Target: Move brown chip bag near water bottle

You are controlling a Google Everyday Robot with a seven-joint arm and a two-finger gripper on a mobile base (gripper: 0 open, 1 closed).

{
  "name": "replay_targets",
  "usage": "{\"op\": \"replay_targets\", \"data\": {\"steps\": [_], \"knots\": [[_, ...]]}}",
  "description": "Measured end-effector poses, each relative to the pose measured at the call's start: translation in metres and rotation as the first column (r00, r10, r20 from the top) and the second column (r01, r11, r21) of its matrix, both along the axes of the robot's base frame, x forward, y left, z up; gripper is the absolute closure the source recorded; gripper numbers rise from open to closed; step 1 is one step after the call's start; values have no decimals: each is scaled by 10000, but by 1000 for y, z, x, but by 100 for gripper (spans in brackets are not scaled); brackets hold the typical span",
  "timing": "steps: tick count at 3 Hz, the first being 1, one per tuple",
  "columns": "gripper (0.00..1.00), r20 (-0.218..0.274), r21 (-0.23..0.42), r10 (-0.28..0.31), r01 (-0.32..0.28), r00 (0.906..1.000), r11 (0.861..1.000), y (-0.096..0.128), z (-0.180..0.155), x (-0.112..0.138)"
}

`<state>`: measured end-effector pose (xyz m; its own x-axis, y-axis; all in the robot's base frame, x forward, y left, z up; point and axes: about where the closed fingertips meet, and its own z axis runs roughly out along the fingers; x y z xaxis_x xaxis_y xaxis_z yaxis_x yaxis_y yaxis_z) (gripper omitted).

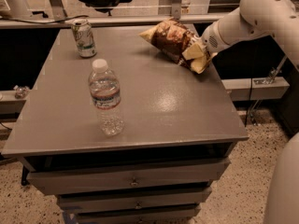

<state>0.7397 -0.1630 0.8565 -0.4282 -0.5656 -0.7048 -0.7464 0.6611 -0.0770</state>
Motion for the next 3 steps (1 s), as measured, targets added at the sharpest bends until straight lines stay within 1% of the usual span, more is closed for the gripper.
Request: {"op": "replay_targets", "data": {"steps": [1,3], "knots": [[83,-1,0,1,-1,10000,10000,0,0,0],[36,-19,2,17,-17,10000,10000,1,0,0]]}}
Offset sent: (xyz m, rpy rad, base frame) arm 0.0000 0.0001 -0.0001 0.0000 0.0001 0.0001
